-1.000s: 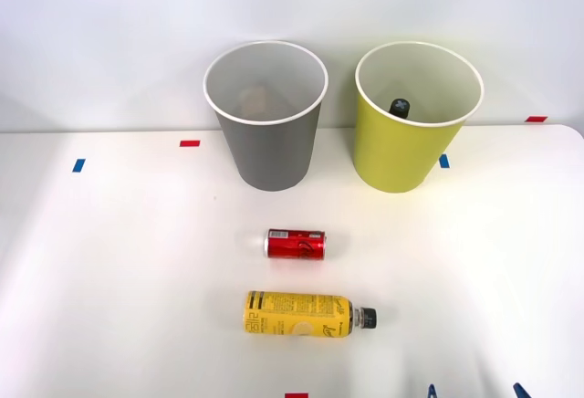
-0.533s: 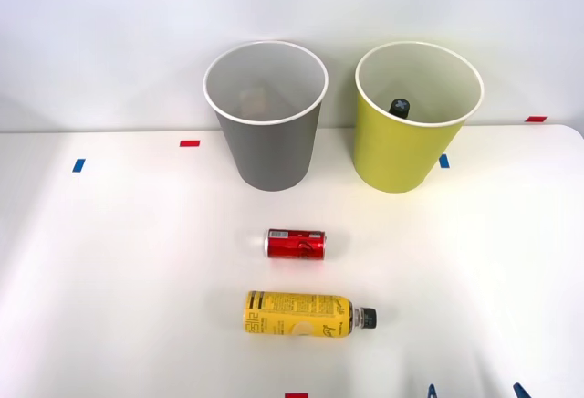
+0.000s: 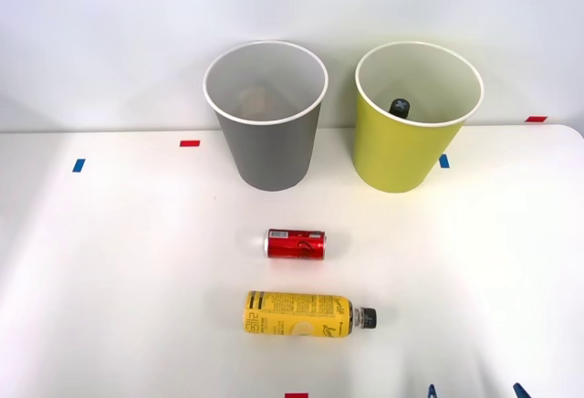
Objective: Put cans in the gray bin, plastic bottles in the light green bin
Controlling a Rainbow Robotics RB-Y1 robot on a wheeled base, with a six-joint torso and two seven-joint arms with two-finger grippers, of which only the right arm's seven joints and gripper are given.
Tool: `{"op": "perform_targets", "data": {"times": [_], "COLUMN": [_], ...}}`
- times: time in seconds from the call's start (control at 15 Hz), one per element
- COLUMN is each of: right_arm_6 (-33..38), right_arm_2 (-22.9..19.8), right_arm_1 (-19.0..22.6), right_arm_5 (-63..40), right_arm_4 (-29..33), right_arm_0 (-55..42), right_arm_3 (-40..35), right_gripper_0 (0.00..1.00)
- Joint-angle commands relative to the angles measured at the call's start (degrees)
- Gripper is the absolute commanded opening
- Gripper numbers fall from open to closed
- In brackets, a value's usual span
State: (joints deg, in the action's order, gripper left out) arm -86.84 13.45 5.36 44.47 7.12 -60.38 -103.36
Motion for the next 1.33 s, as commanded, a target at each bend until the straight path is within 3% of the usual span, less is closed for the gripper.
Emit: {"op": "perform_targets", "data": {"times": [0.07, 1.33], "right_arm_6": [0.00, 0.00], "right_arm_2": [0.00, 0.00], "right_arm_1": [0.00, 0.00], "right_arm_5": [0.00, 0.00], "right_arm_4": [0.00, 0.00], "right_arm_0": [0.00, 0.00], "right_arm_3": [0.00, 0.00], "right_gripper_0": [1.00, 1.00]}}
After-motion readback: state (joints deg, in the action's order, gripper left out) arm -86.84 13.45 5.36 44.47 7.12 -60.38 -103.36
